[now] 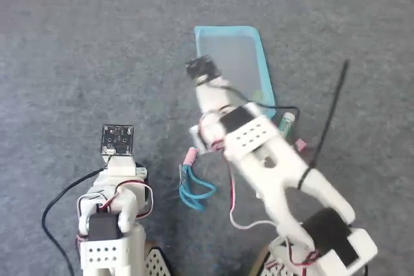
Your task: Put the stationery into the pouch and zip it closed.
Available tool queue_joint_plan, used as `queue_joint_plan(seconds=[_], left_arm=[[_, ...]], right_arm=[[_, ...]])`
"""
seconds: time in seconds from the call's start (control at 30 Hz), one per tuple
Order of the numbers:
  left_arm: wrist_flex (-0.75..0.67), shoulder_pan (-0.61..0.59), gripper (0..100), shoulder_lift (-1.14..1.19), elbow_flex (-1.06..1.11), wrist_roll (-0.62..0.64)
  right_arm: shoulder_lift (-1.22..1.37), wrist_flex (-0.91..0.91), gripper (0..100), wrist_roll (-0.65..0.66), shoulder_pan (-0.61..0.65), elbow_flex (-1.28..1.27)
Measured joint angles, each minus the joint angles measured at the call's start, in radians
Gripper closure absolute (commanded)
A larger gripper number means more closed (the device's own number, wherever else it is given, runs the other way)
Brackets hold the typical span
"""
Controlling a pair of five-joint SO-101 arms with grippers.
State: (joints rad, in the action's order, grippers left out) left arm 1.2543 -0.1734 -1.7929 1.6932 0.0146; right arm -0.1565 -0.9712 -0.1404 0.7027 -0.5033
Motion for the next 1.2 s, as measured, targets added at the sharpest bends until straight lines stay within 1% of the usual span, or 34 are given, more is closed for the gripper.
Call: queue_joint_plan(seconds=[0.07,0.13,0.23,0.53,0.67,0.87,1.0,1.1,1.2], left_arm=[[0.000,0.000,99,0.000,0.000,0.000],[0.000,0.000,99,0.000,0.000,0.000],[0.000,0.000,99,0.000,0.000,0.000],[0.000,0.000,99,0.000,0.000,0.000],[0.000,-0.002,99,0.000,0.000,0.000],[0.000,0.000,99,0.000,0.000,0.000],[0.000,0.000,99,0.000,0.000,0.000],[0.000,0.000,99,0.000,0.000,0.000],[0.000,0.000,99,0.000,0.000,0.000]], right_arm=[[0.015,0.037,65.6,-0.025,0.052,-0.002],[0.048,0.077,65.6,-0.048,0.075,-0.003],[0.087,0.112,65.6,-0.087,0.075,-0.003],[0.112,0.118,65.6,-0.183,0.075,-0.003],[0.112,0.118,66.1,-0.190,0.075,-0.003],[0.112,0.118,75.1,-0.196,0.075,-0.003],[0.112,0.127,75.3,-0.196,0.072,-0.002],[0.112,0.127,75.3,-0.196,0.040,0.008],[0.112,0.127,75.3,-0.233,0.029,0.008]])
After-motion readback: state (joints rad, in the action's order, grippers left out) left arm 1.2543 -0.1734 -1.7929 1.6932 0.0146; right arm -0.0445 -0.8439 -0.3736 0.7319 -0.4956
